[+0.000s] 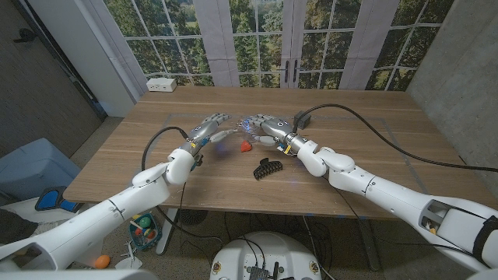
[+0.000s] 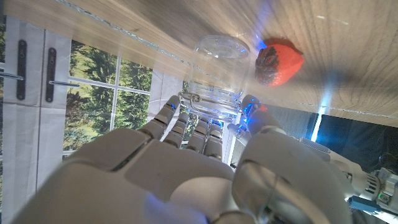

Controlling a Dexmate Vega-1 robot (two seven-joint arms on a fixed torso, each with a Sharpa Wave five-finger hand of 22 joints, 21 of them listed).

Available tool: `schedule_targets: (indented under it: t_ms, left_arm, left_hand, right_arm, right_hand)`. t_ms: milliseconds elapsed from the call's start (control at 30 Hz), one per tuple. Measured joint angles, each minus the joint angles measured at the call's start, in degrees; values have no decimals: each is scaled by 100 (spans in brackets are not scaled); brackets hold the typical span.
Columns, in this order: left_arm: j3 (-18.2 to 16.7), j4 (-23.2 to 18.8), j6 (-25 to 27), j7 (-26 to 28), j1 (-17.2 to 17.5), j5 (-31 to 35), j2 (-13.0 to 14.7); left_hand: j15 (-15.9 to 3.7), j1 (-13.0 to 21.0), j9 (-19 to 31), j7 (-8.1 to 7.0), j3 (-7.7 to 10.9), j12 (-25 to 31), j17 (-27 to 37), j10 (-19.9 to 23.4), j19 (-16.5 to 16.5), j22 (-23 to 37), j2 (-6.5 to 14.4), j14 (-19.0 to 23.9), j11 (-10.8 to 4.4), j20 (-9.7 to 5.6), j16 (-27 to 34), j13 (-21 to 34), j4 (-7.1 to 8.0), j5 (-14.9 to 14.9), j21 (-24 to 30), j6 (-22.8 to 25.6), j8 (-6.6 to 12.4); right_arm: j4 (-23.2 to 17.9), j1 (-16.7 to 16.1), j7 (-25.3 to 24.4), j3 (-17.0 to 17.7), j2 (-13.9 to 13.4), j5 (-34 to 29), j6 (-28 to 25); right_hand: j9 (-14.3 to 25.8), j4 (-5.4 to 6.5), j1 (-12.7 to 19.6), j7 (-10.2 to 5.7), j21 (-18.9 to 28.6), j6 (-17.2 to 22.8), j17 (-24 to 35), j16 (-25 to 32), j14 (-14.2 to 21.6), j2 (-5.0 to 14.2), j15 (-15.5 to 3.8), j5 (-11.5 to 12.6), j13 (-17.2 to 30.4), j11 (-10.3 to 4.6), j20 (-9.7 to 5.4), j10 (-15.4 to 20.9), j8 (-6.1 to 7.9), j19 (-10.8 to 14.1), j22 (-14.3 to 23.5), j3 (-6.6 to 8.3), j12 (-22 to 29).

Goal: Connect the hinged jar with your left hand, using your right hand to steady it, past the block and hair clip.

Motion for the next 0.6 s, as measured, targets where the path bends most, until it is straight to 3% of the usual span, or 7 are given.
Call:
schedule_targets:
  t_ms: [333, 600]
  left_arm:
    - [126, -85, 250, -178, -88, 272, -33]
    - [129, -89, 86, -441, -132, 108, -35]
  left_hand:
    - [13, -186, 1, 21, -62, 0, -1, -19, 0, 28, -9, -31, -20, 0, 0, 0, 62, 0, -43, -82, 0]
    - [12, -276, 1, 9, -85, 0, -1, -19, 0, 28, 10, -30, -20, 0, 0, 0, 85, 0, -44, -133, 0]
  right_arm:
    - [76, 40, -9, -30, 22, 35, 13]
    - [174, 85, -29, -68, 70, 40, 32]
  right_hand:
    - [1, -23, 0, 21, -9, -22, -7, 0, 7, 0, 8, 0, 1, 18, 0, -22, -31, 42, 0, -23, -23]
    - [2, 1, 0, 51, -22, -74, -31, 0, 7, 0, 7, 0, 1, 80, 0, -83, -54, 41, 0, -47, -23]
